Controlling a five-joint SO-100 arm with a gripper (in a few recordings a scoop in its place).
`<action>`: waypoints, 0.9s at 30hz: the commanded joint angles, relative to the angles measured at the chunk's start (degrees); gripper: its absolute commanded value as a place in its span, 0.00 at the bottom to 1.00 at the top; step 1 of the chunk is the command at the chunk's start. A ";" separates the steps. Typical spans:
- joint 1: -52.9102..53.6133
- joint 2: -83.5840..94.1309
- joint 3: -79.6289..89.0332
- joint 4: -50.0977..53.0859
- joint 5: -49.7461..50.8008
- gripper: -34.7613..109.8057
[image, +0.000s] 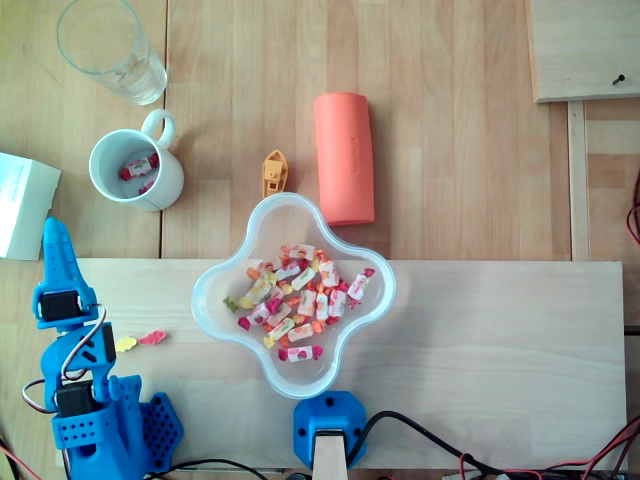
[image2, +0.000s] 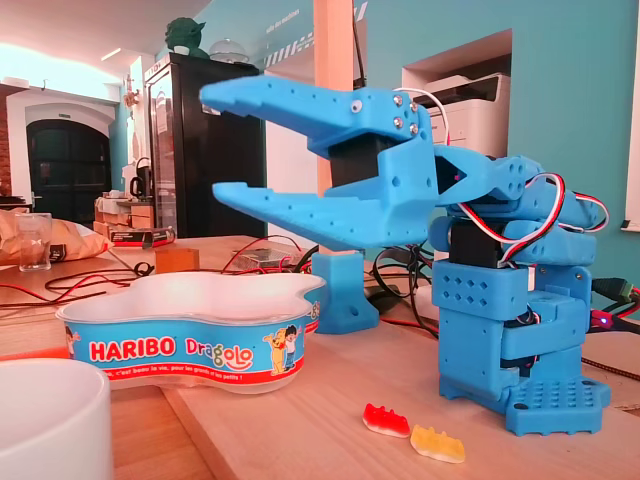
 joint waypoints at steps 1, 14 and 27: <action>-0.53 2.90 -1.93 -0.53 0.79 0.37; -0.70 2.81 -17.93 7.82 1.05 0.37; 0.35 0.44 -43.42 36.30 7.29 0.37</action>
